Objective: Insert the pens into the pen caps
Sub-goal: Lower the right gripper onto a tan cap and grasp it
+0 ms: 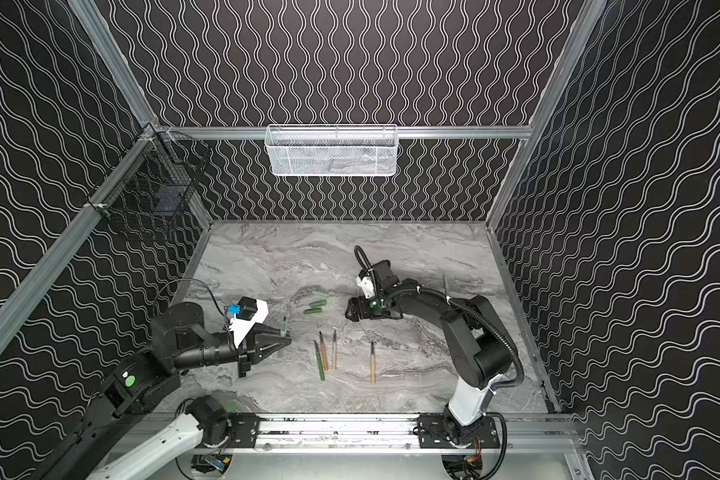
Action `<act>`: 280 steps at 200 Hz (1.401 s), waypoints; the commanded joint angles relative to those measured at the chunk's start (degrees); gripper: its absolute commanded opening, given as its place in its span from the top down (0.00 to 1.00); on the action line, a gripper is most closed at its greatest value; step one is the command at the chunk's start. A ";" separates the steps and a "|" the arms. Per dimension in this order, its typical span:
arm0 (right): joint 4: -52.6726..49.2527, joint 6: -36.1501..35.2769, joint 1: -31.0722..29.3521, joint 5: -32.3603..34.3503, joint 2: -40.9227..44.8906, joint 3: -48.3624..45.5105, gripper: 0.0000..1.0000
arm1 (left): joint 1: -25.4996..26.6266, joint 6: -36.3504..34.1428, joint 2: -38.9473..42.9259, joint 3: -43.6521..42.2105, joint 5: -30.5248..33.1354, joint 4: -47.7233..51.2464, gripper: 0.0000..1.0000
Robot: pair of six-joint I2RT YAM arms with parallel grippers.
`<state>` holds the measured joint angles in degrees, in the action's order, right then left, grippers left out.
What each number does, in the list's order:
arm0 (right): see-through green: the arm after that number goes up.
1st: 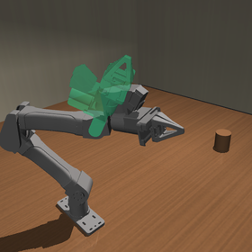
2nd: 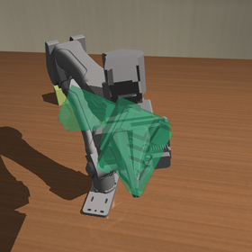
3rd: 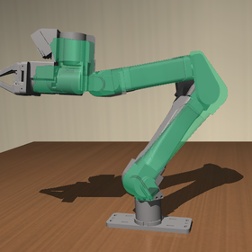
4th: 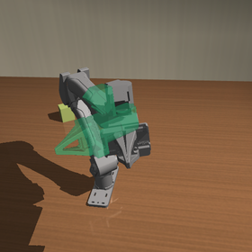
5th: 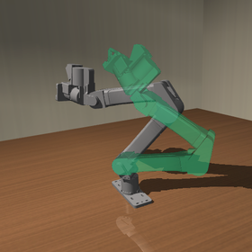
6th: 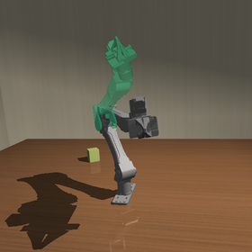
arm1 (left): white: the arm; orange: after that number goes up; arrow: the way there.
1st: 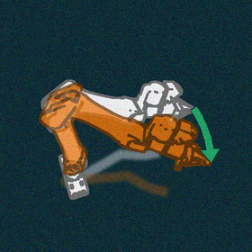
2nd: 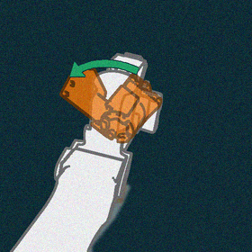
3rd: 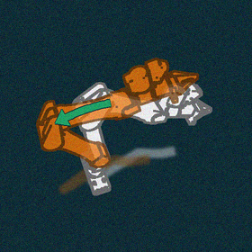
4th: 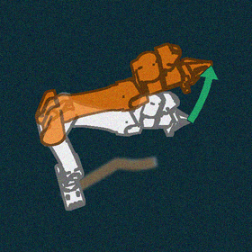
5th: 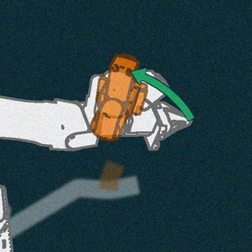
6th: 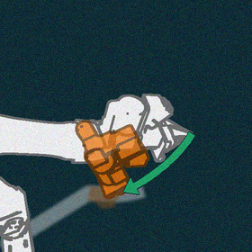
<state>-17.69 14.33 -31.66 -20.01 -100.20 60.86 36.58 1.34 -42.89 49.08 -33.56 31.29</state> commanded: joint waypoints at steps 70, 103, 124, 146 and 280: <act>-7.70 -3.95 0.49 7.59 -5.65 9.05 0.20 | -1.41 -0.25 0.15 -0.04 -1.62 -2.64 1.00; -9.86 -3.96 0.43 10.91 -8.16 11.55 0.36 | -1.60 -0.37 0.49 -0.04 -1.51 -2.51 1.00; -10.34 -4.04 0.38 11.66 -10.30 12.38 0.45 | -1.69 -0.38 0.49 -0.12 -1.55 -2.46 1.00; -10.60 -4.13 0.41 11.53 -11.87 13.00 0.56 | -1.77 -0.42 0.45 -0.04 -1.42 -2.28 1.00; -13.96 -4.75 -1.23 16.03 -14.09 14.49 0.75 | -2.12 -0.01 0.25 -0.12 -2.22 -2.89 1.00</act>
<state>-27.29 10.39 -32.01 -7.16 -113.12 74.46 34.57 1.34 -42.37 49.08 -35.11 30.52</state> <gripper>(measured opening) 0.254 0.120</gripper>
